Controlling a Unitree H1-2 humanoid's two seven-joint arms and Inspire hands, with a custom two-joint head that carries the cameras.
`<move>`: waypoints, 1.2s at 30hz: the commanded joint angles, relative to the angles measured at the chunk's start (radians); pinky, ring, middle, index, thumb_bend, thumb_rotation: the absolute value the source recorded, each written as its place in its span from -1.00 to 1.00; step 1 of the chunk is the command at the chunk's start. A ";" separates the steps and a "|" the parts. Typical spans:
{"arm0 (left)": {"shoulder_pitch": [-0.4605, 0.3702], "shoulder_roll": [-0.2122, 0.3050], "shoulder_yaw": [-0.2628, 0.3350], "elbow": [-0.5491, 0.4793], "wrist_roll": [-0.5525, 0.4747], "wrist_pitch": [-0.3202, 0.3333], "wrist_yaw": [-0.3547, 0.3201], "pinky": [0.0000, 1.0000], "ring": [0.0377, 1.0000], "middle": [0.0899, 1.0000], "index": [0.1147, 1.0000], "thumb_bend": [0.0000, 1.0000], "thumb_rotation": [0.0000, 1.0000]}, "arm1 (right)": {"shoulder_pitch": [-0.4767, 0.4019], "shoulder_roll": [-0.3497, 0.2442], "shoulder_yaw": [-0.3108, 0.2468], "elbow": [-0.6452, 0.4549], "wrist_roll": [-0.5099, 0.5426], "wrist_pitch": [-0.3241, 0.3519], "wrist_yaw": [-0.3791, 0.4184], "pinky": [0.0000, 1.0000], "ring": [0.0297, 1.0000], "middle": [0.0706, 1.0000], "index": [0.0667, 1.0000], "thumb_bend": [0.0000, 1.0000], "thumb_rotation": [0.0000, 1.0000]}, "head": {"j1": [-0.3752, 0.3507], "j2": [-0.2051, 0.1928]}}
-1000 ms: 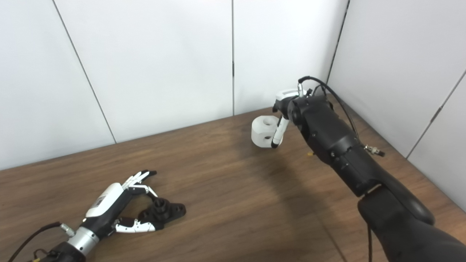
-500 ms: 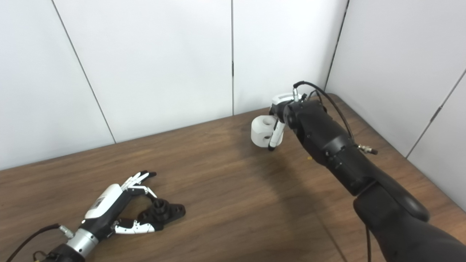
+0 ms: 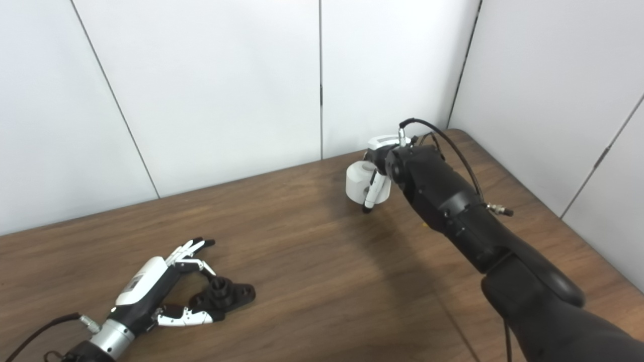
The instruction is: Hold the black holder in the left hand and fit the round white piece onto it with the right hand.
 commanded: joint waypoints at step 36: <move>0.092 0.020 -0.045 0.059 0.062 0.050 -0.087 1.00 1.00 0.88 -0.17 0.05 -0.88 | -0.028 -0.022 -0.012 -0.217 0.072 -0.134 -0.170 1.00 0.84 0.60 -0.11 0.05 -0.71 | 0.090 0.027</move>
